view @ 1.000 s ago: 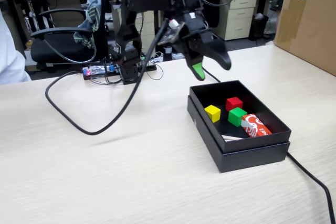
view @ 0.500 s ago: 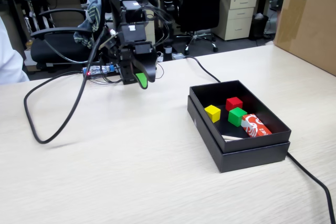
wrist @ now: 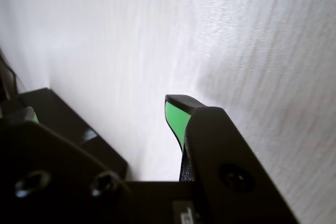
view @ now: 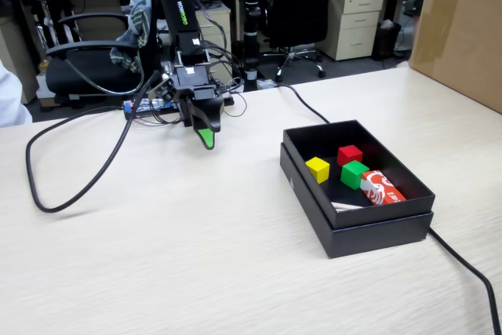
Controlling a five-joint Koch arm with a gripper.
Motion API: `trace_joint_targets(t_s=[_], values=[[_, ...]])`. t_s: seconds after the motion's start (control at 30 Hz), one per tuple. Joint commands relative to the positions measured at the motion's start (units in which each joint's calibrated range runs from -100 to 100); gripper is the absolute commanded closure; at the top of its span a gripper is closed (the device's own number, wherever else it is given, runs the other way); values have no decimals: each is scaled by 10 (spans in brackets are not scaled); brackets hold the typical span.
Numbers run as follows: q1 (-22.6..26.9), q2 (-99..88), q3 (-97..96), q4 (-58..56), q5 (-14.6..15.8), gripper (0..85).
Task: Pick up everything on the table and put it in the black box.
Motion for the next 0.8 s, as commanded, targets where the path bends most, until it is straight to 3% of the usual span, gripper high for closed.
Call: trace_joint_targets(t_s=[0.0, 0.2, 0.77], values=[[-3, -17, -33, 98, -13, 375], [-10, -17, -152, 196, -24, 371], [-11, -10, -172, 127, -23, 370]])
